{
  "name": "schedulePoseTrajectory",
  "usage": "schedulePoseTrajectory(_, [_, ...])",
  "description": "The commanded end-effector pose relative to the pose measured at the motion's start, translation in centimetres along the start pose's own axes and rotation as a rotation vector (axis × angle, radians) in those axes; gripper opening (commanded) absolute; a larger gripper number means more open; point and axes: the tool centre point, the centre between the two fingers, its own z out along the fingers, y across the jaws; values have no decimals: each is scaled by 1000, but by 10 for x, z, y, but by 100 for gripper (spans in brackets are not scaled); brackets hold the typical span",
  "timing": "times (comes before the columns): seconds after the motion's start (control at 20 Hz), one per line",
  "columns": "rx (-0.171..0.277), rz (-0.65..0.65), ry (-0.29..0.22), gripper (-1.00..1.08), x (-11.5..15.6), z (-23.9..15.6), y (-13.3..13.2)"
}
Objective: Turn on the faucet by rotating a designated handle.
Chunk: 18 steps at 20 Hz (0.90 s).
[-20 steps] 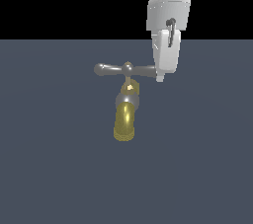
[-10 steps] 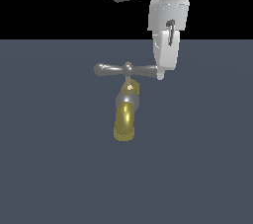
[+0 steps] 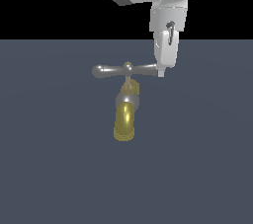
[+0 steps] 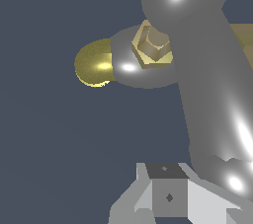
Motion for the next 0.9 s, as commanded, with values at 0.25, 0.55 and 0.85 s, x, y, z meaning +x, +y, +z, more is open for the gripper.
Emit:
schedulePoseTrajectory(0.25, [-10,0,-3,-100,-3,-2,26])
schedulePoseTrajectory(0.55, [-3,10,-3,-100,-8,0,31])
schedulePoseTrajectory(0.85, [-5,7,-3,-100,6,-1,50])
